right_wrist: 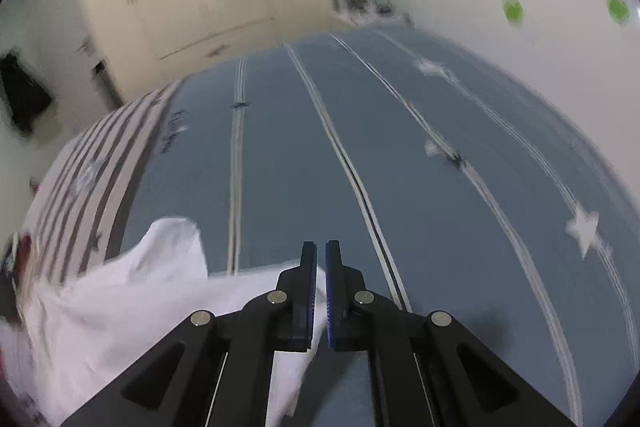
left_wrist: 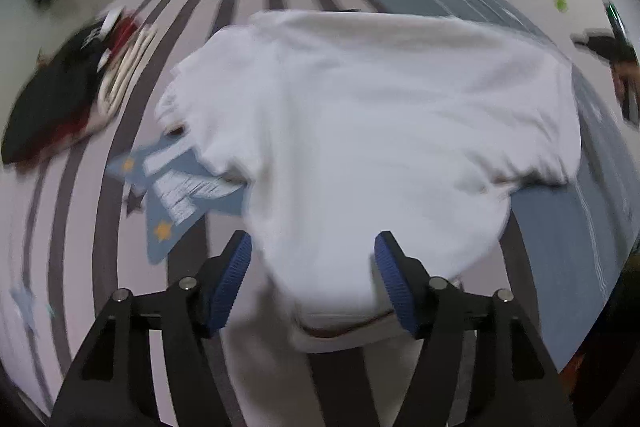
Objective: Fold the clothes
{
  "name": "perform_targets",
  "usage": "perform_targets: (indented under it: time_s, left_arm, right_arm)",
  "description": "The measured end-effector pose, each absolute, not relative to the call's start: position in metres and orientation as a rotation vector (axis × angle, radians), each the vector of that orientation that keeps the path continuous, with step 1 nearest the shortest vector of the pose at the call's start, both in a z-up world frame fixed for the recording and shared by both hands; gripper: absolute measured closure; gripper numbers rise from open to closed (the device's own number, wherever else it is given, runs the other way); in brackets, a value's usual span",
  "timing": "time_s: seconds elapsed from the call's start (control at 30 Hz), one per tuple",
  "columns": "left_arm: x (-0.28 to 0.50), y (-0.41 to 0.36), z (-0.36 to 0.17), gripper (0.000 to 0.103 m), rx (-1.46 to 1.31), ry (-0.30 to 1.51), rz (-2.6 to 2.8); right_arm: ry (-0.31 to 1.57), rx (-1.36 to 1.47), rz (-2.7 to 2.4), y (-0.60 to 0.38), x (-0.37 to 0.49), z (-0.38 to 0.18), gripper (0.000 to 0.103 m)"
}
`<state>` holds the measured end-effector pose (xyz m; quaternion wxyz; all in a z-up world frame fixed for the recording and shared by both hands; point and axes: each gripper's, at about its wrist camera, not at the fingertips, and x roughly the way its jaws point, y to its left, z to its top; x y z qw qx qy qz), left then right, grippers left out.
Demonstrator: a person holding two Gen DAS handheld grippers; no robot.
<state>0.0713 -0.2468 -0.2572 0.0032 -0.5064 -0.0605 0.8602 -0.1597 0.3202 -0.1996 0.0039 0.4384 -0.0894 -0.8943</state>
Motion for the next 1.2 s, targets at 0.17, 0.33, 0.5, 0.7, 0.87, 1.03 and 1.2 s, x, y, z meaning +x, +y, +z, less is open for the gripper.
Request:
perform_targets:
  time_s: [0.17, 0.33, 0.5, 0.7, 0.87, 1.03, 1.2]
  left_arm:
    - [0.057, -0.275, -0.288, 0.041, -1.680, -0.532, 2.559]
    - [0.047, -0.254, -0.282, 0.100, -1.540, -0.493, 2.589]
    - [0.049, -0.227, -0.227, 0.100, -1.345, -0.407, 2.645]
    - [0.035, -0.207, -0.165, 0.100, -1.221, -0.217, 2.748]
    - [0.018, -0.227, -0.151, 0.100, -1.218, -0.298, 2.789]
    - [-0.006, -0.245, -0.164, 0.100, -1.224, -0.358, 2.780]
    - [-0.022, -0.250, -0.185, 0.096, -1.308, -0.411, 2.747]
  right_arm:
    - [-0.087, 1.275, -2.540, 0.258, -0.096, -0.213, 0.073]
    - [0.092, 1.298, -2.271, 0.186, -0.001, -0.251, 0.050]
    - [0.086, 1.319, -2.051, 0.120, 0.064, -0.285, 0.050]
    - [0.185, 1.224, -2.060, 0.051, 0.090, -0.311, 0.050]
    - [0.354, 1.090, -2.127, 0.012, 0.098, -0.324, 0.050]
    - [0.324, 1.121, -2.240, -0.003, 0.065, -0.337, 0.063]
    - [0.196, 1.113, -2.292, 0.027, 0.032, -0.312, 0.098]
